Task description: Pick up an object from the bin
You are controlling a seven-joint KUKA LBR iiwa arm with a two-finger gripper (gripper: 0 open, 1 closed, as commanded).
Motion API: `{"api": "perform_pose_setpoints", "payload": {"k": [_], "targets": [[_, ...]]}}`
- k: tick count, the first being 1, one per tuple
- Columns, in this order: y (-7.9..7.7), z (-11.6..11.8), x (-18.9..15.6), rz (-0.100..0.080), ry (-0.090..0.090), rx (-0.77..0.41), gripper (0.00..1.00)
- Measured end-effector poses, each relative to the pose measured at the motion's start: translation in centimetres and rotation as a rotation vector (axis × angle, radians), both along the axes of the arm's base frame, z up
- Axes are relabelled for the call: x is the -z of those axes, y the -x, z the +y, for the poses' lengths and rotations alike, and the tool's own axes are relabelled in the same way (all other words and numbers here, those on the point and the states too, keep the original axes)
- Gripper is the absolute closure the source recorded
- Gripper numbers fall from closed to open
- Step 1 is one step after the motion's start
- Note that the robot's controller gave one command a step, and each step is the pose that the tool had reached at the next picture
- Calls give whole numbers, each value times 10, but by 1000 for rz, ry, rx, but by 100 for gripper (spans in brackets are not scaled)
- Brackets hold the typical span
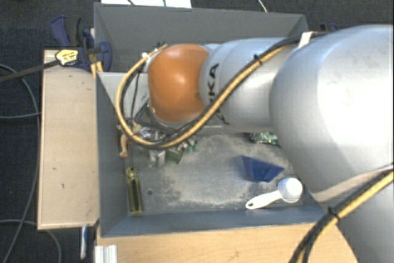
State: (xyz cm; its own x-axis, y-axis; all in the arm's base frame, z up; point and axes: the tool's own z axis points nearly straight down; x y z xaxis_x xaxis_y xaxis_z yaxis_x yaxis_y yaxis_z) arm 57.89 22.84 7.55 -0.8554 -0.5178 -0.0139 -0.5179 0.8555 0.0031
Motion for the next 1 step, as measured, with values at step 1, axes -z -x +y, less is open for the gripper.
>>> {"api": "perform_pose_setpoints", "payload": {"k": [1], "targets": [[-1,-1,-1,0,3,-116,100]]}}
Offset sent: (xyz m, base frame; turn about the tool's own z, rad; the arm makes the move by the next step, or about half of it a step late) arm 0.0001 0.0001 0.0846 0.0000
